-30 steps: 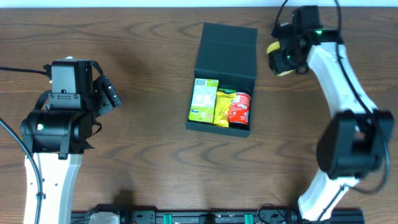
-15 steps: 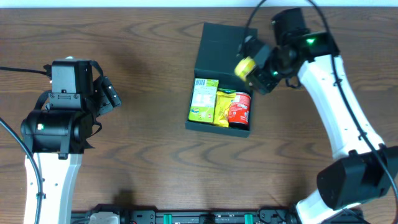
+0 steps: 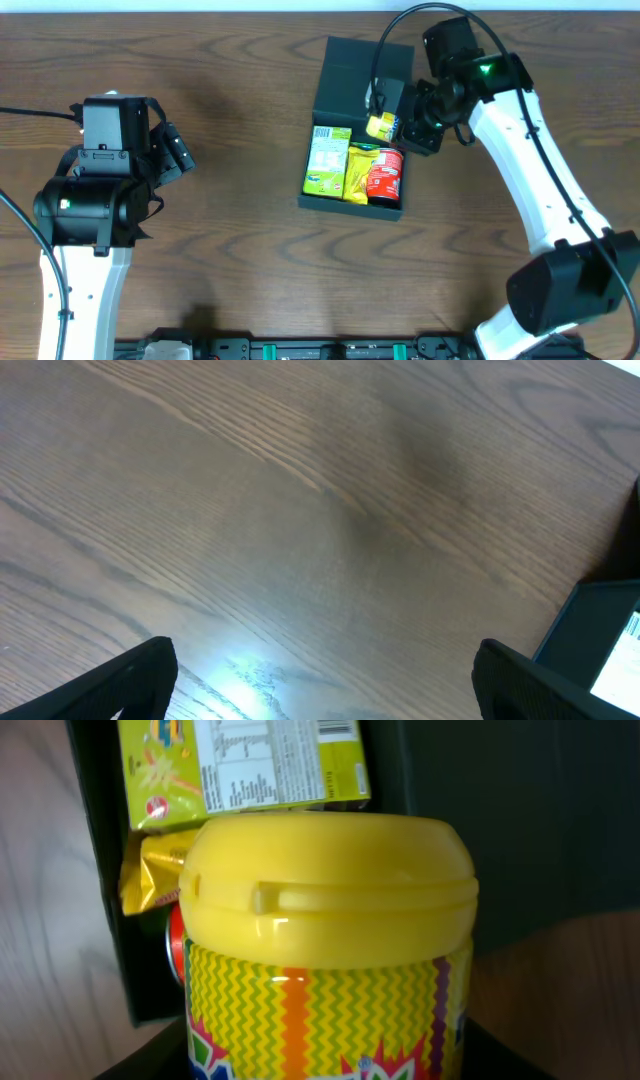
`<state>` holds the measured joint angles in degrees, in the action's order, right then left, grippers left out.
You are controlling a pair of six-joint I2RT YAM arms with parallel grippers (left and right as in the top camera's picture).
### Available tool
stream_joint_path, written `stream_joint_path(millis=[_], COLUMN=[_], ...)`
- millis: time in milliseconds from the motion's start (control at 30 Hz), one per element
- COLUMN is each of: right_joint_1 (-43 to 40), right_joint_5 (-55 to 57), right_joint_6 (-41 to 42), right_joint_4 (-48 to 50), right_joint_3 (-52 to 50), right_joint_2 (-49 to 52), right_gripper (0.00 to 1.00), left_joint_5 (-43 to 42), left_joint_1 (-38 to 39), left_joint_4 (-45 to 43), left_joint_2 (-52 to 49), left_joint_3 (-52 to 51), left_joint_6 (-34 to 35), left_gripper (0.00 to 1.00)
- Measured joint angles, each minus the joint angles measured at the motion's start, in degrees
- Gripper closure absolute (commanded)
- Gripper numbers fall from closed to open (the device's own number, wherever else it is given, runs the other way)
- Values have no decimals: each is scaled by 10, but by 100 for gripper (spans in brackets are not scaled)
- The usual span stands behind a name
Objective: Pack container
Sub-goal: 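Lower the yellow bottle into the black box with the right gripper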
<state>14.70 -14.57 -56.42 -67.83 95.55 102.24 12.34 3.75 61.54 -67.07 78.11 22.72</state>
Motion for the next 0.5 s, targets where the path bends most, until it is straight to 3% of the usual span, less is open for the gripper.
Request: stream_joint_path(millis=[233, 500], right_joint_1=[-3, -3], right_joint_5=[4, 9], right_joint_6=[-65, -83], right_joint_4=[29, 84], right_joint_3=[-15, -16], right_joint_2=[64, 128], right_gripper=[45, 45], left_joint_5=[0, 0], left_joint_1=[0, 0], left_joint_4=[0, 0], left_joint_2=[0, 0], left_joint_3=[0, 0], left_joint_6=[0, 0], left_gripper=[5, 5])
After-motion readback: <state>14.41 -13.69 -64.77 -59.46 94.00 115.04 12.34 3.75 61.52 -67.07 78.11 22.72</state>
